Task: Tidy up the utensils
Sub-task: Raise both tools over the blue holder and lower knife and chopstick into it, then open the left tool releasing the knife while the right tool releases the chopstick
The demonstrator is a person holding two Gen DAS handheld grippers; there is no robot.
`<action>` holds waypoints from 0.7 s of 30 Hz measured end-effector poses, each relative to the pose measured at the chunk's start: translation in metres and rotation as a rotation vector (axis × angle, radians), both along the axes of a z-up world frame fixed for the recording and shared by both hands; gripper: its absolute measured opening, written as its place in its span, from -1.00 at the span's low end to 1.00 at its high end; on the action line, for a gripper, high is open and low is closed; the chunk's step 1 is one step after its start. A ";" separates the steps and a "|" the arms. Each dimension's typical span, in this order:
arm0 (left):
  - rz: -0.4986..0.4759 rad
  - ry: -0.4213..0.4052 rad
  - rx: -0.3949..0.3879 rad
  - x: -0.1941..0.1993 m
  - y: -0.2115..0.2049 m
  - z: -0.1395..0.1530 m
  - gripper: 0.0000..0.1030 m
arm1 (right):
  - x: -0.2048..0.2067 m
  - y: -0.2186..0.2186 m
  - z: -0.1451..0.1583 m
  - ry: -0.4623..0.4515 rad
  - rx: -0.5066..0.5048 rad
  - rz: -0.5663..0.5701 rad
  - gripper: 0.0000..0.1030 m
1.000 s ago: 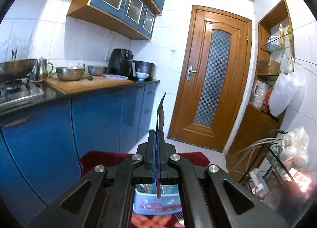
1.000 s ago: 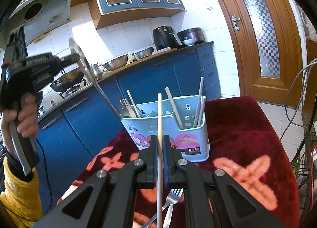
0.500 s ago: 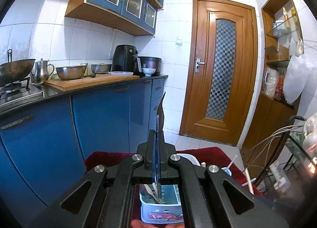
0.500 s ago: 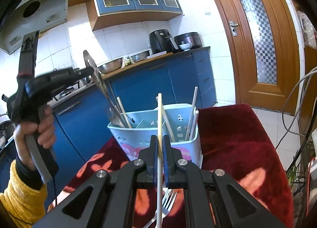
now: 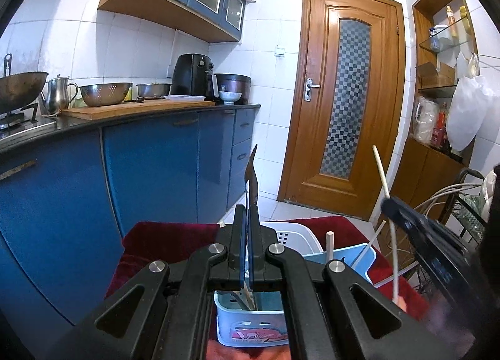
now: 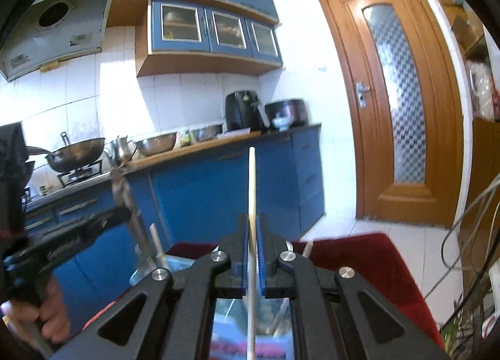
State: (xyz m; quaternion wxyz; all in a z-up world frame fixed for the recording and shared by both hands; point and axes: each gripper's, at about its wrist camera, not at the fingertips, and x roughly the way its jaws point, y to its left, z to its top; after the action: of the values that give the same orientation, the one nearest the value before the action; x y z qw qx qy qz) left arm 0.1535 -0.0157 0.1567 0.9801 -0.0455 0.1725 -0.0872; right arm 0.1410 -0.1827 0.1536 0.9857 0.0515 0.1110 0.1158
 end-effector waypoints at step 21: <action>-0.008 0.038 -0.008 0.016 0.001 -0.029 -1.00 | 0.036 0.006 -0.030 -0.095 -0.020 -0.114 -0.87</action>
State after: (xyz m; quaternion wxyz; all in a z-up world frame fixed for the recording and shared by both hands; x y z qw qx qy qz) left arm 0.1691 -0.0148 0.1281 0.9761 -0.0502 0.1910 -0.0907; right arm 0.1769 -0.1768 0.1232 0.9953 0.0423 0.0623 0.0608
